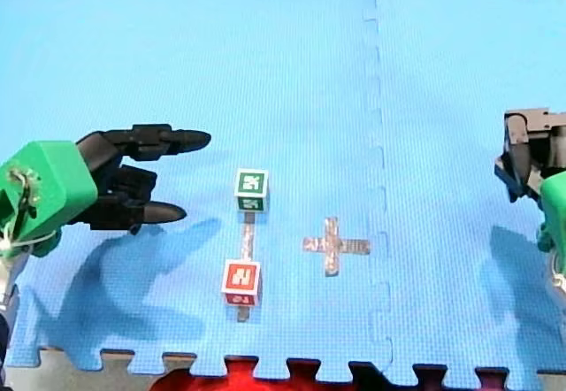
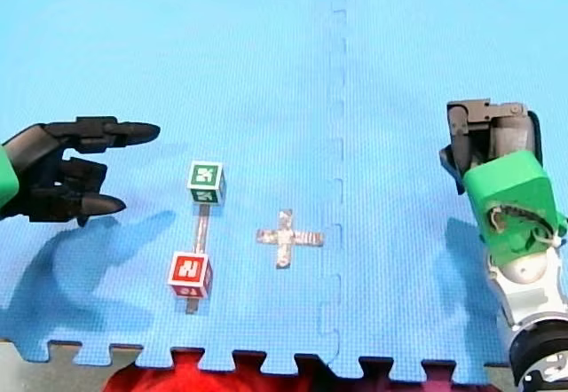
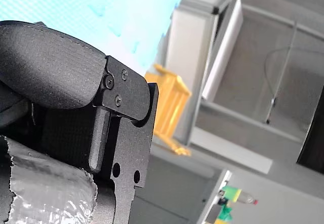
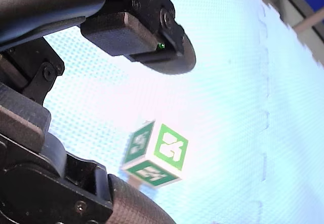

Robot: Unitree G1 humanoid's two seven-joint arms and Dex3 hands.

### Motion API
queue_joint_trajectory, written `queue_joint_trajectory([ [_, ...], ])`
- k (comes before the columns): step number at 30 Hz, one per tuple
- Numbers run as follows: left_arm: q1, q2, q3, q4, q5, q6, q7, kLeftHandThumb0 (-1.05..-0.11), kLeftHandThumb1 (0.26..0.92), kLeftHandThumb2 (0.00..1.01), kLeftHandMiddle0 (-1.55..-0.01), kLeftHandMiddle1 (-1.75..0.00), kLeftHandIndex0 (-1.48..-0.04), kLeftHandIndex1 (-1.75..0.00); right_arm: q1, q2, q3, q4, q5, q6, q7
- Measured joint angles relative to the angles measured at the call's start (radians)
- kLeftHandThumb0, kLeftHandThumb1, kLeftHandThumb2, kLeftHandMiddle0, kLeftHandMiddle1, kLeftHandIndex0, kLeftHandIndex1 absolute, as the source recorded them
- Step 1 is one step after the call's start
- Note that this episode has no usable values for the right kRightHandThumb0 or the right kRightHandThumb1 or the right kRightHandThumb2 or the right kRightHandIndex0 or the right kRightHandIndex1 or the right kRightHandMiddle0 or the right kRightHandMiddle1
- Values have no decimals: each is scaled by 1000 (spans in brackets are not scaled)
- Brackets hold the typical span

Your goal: Stack cube left

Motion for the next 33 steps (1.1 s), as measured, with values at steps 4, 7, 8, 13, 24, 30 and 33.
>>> queue_joint_trajectory([
  [4, 14, 5, -17, -22, 10, -24, 3, -941, 708, 0, -848, -1746, -708, -47, 0, 0, 0, -4, 0, -5, 1],
  [7, 28, 9, -30, -42, 14, -36, -10, -940, 707, 0, -885, -1746, -714, -35, 1, -1, 0, -6, 2, -9, 3],
  [8, 31, 10, -33, -48, 14, -37, -13, -939, 707, 0, -892, -1746, -714, -32, 1, -1, -1, -6, 2, -9, 4],
  [13, 42, 15, -45, -86, 12, -34, -27, -930, 699, 0, -907, -1746, -708, -19, 2, -2, 1, -8, 2, -12, 5],
  [24, 107, 5, -68, -188, 16, -5, 27, -941, 703, 1, -931, -1746, -701, -10, 1, -6, 8, -12, -8, -15, -9],
  [30, 135, -40, -62, -172, 1, -30, 82, -916, 687, 0, -932, -1746, -762, -29, 0, -9, 16, -14, -17, -16, -23],
  [33, 137, -63, -60, -163, -9, -38, 87, -898, 683, 0, -923, -1746, -767, -26, -2, -11, 16, -14, -17, -16, -24],
])
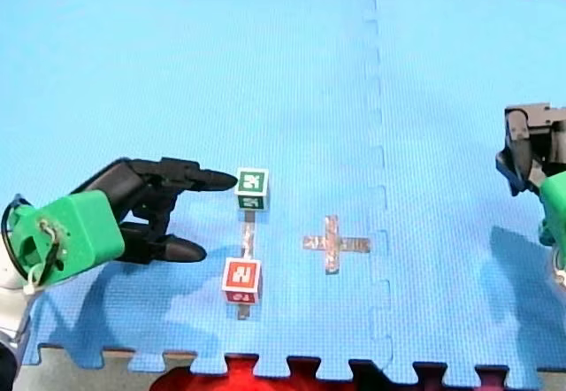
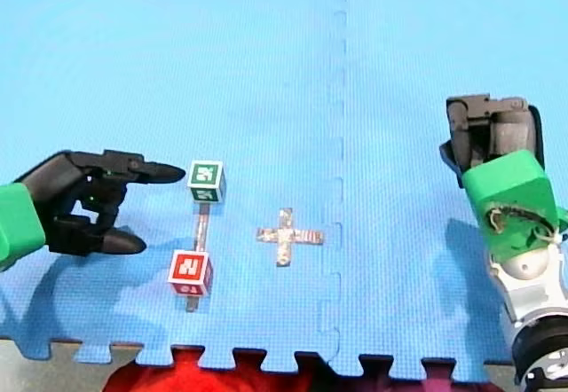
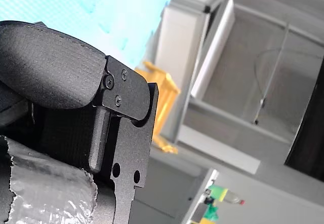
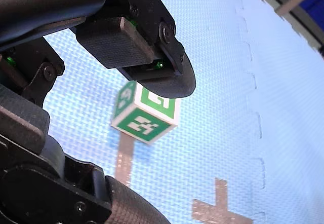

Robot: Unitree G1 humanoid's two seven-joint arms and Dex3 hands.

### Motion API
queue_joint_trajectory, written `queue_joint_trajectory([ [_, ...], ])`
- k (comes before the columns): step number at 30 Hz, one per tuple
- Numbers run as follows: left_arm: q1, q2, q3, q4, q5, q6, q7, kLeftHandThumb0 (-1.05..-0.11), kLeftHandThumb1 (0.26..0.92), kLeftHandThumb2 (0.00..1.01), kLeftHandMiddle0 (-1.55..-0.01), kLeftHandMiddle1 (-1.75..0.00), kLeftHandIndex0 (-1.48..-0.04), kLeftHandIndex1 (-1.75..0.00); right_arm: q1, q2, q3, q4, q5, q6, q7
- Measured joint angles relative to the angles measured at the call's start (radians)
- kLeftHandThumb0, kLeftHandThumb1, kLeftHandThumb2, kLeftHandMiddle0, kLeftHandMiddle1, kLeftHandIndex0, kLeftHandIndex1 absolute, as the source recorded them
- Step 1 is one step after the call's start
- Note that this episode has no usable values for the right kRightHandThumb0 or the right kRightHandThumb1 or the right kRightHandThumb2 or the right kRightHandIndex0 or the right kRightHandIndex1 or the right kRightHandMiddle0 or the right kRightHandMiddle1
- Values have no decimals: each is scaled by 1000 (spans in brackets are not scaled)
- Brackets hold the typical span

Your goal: Stack cube left

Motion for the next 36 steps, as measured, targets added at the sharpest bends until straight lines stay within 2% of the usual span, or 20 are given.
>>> queue_joint_trajectory([
  [6, 7, -25, -5, 17, 1, -1, 4, -889, 690, 4, -905, -1746, -772, -19, -2, -3, -1, 1, 3, 0, 7],
  [15, 13, -26, -8, 33, 1, -15, -5, -900, 699, 6, -897, -1746, -772, -13, -2, -4, -3, 1, 11, -5, 15],
  [23, 27, -19, -32, 25, 13, -17, -50, -912, 706, 5, -905, -1746, -694, 0, -2, -5, -5, 1, 11, -8, 16],
  [27, 17, 7, -60, 8, 32, 35, -120, -915, 703, 2, -910, -1746, -686, -1, -2, -6, -5, 0, 11, -8, 16],
  [33, 2, 34, -89, -56, 34, 158, -207, -900, 689, 0, -853, -1746, -649, 0, -2, -6, -5, -1, 10, -8, 14],
  [36, 1, 50, -114, -91, 63, 182, -213, -901, 685, 0, -820, -1746, -556, 0, -2, -6, -5, -2, 11, -8, 13],
])
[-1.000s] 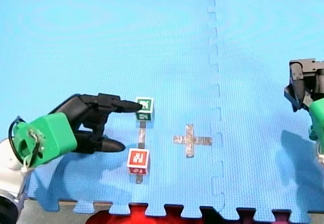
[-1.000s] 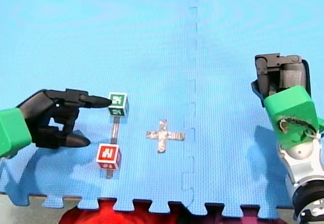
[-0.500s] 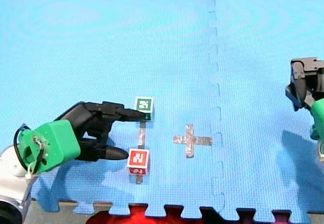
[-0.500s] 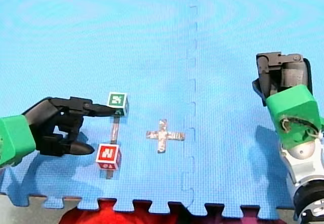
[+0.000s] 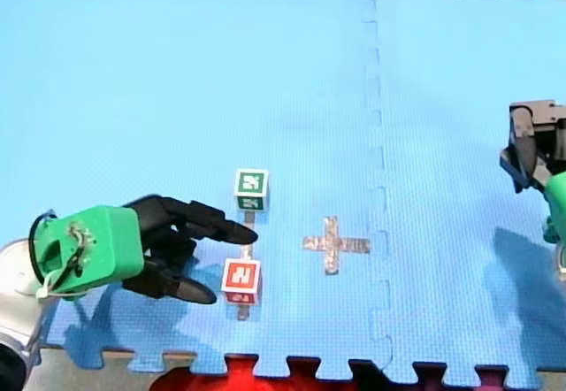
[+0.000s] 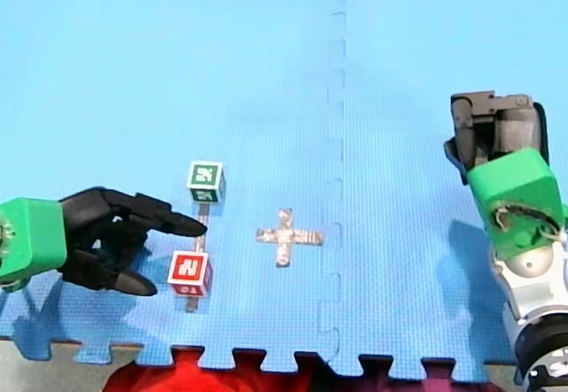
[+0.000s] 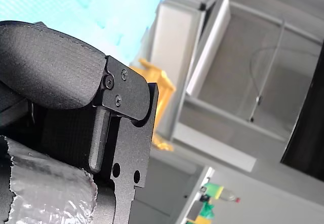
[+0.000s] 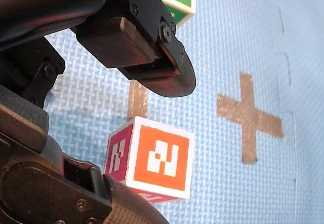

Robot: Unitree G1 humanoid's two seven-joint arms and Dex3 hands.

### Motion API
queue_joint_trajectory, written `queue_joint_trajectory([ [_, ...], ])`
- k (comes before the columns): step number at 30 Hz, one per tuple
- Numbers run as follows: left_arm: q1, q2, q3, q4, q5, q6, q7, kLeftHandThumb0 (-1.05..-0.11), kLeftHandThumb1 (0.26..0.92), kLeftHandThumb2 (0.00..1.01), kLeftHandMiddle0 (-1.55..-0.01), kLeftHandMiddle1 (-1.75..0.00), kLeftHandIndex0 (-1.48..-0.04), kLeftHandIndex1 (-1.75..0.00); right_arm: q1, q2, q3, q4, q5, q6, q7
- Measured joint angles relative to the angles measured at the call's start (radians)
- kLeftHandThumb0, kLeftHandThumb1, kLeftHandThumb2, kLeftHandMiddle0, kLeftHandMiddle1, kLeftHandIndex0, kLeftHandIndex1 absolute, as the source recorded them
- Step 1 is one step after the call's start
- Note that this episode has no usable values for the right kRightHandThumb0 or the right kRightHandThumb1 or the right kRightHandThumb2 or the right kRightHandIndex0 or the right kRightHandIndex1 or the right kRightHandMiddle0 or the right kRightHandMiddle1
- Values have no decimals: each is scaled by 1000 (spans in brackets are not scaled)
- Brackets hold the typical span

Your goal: Stack cube left

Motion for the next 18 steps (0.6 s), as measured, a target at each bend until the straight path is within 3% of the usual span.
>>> queue_joint_trajectory([
  [5, 7, 20, -37, -40, 48, 3, 32, -894, 679, 0, -755, -1746, -463, 0, 0, 0, 0, 0, 1, 0, 0],
  [6, 9, 21, -39, -44, 49, 5, 35, -855, 665, 3, -755, -1746, -458, 0, 0, 0, -1, 0, 1, 0, 0],
  [8, 13, 21, -41, -54, 47, 16, 41, -339, 649, 16, -737, -1693, -452, 0, 0, 0, -1, 0, 1, 0, 0],
  [9, 14, 22, -41, -58, 46, 20, 43, -227, 664, 18, -744, -1618, -451, 0, 0, 0, -1, 0, 1, 0, 0],
  [10, 16, 22, -41, -64, 42, 25, 44, -172, 677, 18, -748, -1563, -450, 0, 0, 0, -1, 0, 1, 0, 0],
  [12, 19, 23, -40, -75, 35, 30, 42, -155, 700, 20, -760, -1505, -449, 0, 0, 0, -1, 0, 1, -1, 0],
  [14, 22, 27, -40, -82, 32, 30, 38, -186, 711, 17, -723, -1693, -449, 0, 1, 0, -1, 0, 1, -1, -1],
  [18, 27, 29, -37, -88, 20, 29, 37, -202, 715, 15, -723, -1743, -447, 0, 1, 0, -1, 0, 1, -1, -1],
])
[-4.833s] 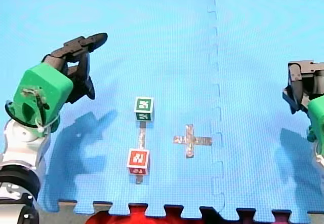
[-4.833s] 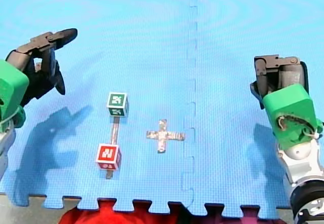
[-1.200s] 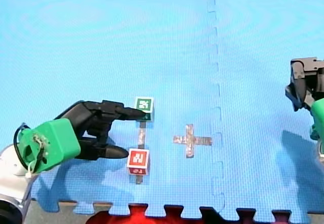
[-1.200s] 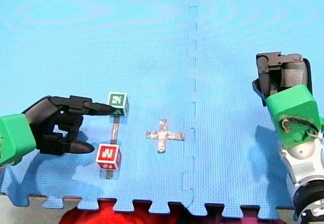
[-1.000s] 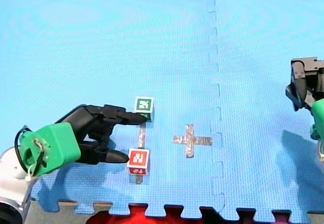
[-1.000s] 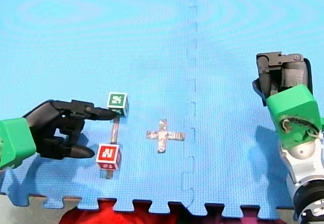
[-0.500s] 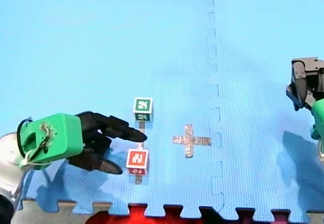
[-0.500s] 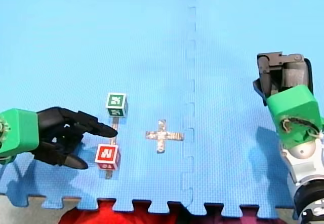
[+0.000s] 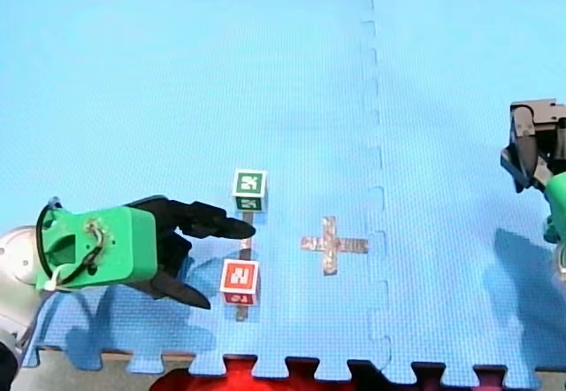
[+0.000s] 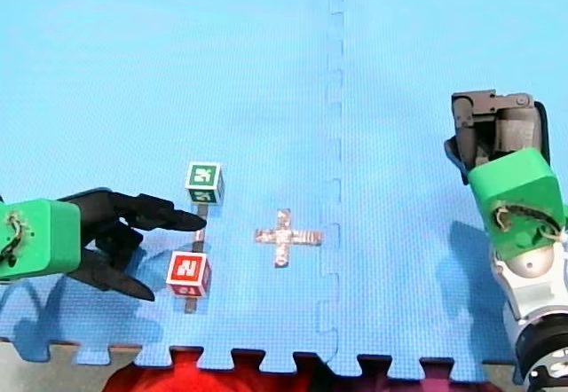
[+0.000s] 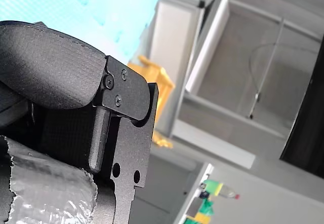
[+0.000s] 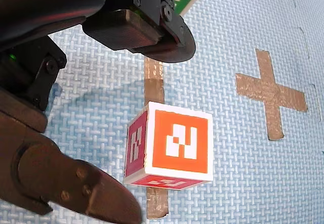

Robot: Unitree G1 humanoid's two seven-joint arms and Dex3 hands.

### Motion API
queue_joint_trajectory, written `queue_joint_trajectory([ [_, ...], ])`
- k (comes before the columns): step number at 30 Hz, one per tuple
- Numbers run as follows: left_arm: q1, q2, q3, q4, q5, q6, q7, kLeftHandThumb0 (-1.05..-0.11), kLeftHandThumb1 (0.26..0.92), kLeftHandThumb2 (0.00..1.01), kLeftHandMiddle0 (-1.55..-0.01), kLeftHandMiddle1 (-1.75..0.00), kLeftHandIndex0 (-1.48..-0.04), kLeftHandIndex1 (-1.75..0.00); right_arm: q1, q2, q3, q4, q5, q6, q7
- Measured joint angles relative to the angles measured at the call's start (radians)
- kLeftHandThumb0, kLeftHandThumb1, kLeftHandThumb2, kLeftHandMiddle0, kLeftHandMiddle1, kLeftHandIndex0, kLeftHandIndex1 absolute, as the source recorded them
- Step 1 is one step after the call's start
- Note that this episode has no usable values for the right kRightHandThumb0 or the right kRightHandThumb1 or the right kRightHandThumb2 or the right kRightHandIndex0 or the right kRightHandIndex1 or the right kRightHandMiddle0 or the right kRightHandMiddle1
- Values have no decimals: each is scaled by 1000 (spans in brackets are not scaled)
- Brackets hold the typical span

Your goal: Stack cube left

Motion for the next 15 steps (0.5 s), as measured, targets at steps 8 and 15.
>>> queue_joint_trajectory([
  [8, 15, -13, 19, 6, -16, 4, 47, -219, 717, 13, -735, -1746, -422, 0, 0, 0, 0, 0, -1, -1, -2],
  [15, 44, -61, 34, 21, 17, -28, 263, -252, 720, 12, -739, -1746, -522, -47, 0, 0, -1, 0, 0, -1, 4],
])
